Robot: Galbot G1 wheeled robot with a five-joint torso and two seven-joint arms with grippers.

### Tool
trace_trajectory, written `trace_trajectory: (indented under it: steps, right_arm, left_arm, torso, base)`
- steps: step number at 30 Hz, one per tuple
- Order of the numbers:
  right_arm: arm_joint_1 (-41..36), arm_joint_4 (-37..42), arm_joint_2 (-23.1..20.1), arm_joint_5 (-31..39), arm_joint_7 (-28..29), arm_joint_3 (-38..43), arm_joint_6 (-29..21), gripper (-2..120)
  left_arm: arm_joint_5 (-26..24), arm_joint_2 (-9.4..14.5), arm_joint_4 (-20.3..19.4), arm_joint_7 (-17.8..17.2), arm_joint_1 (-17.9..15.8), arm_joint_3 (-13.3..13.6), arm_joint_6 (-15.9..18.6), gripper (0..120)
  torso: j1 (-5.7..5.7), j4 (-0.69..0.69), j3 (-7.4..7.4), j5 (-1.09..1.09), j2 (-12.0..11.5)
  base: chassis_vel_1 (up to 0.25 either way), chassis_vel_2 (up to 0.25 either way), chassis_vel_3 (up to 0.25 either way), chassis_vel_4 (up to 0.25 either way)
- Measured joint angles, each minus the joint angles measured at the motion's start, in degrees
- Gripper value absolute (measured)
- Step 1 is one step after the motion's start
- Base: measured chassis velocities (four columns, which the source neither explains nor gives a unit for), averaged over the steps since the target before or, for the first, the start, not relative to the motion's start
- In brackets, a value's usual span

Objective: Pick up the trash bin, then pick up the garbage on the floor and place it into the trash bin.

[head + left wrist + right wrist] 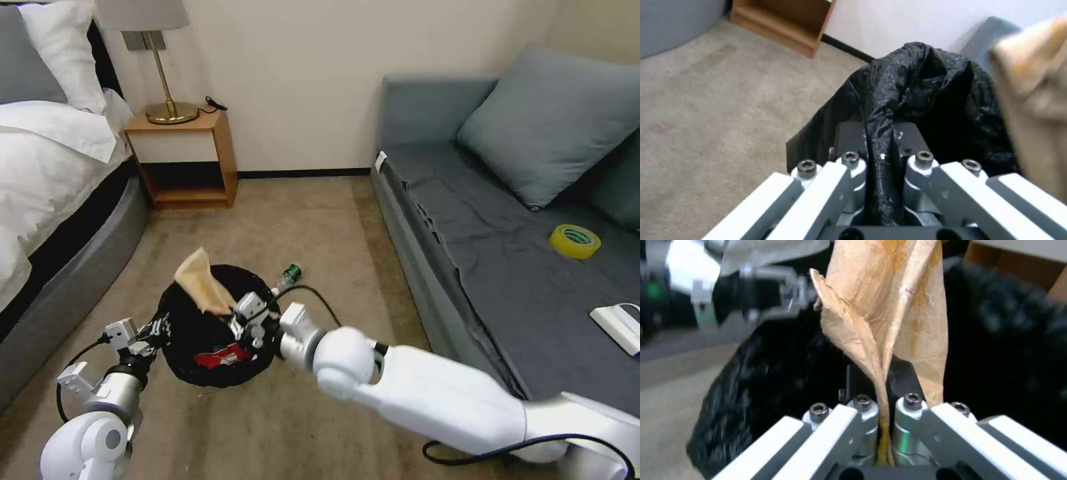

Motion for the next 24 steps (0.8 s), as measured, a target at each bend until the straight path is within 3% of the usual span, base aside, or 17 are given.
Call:
trace_trajectory:
  steps: [8, 14, 24]
  right_arm:
    - [-4.29, -0.37, -1.89, -3.34, 0.51, 0.01, -0.27, 2]
    - [-6.06, 0.79, -4.40, -5.15, 0.65, 1.26, -0.60, 26]
    - [-7.20, 1.85, -5.11, -8.45, 0.61, 2.24, 0.70, 61]
  left_arm:
    - [-0.36, -0.77, 0.30, 0.03, -0.41, 0.61, 0.19, 6]
    - [-0.62, -1.68, -0.94, 0.02, 0.35, 0.48, 0.47, 6]
    - [-0.73, -2.68, -2.35, -0.22, 1.42, -0.44, 0.48, 6]
  torso:
    - [0.00, -0.01, 0.00, 0.00, 0.00]
    - [0.00, -0.01, 0.00, 0.00, 0.00]
    - [0.00, -0.01, 0.00, 0.01, 0.00]
  base:
    - [0.000, 0.000, 0.000, 0.000]
    - [0.000, 0.000, 0.000, 0.000]
    - [0.000, 0.000, 0.000, 0.000]
